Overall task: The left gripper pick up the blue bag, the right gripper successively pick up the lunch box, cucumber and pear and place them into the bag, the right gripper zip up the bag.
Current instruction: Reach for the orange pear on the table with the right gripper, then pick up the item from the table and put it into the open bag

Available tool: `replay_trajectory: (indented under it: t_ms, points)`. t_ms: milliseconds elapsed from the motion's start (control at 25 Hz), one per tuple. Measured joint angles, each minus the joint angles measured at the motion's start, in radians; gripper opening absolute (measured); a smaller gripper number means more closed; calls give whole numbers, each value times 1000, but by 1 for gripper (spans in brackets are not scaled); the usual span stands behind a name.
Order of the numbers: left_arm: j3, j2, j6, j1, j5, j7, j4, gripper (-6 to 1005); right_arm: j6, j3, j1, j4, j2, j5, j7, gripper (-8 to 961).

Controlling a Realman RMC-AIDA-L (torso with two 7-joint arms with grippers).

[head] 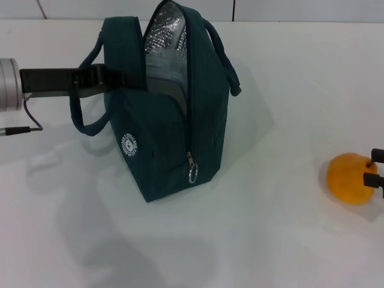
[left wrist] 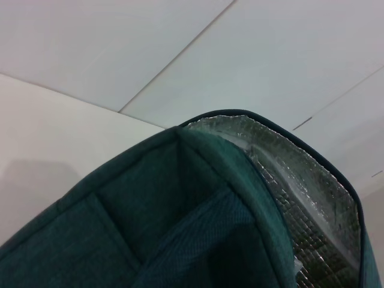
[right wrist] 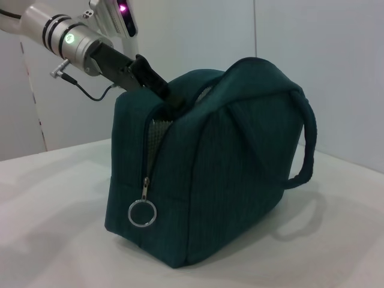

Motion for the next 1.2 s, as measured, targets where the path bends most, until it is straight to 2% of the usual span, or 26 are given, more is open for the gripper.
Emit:
replay_trajectory:
  t_ms: [240, 560, 800, 1000, 1200]
  points:
    - [0, 0, 0, -1, 0, 0, 0, 50, 8, 0, 8, 0, 1, 0, 0, 460]
    - [0, 0, 0, -3, -4, 0, 0, 50, 28, -10, 11, 1, 2, 0, 0, 453]
    - [0, 1, 0, -6, -8, 0, 0, 50, 26, -14, 20, 2, 1, -8, -8, 317]
    - [0, 1, -1, -7, -8, 0, 0, 50, 27, -14, 21, 2, 1, -8, -12, 94]
    - [0, 1, -1, -8, -8, 0, 0, 50, 28, -10, 21, 2, 1, -2, -12, 37]
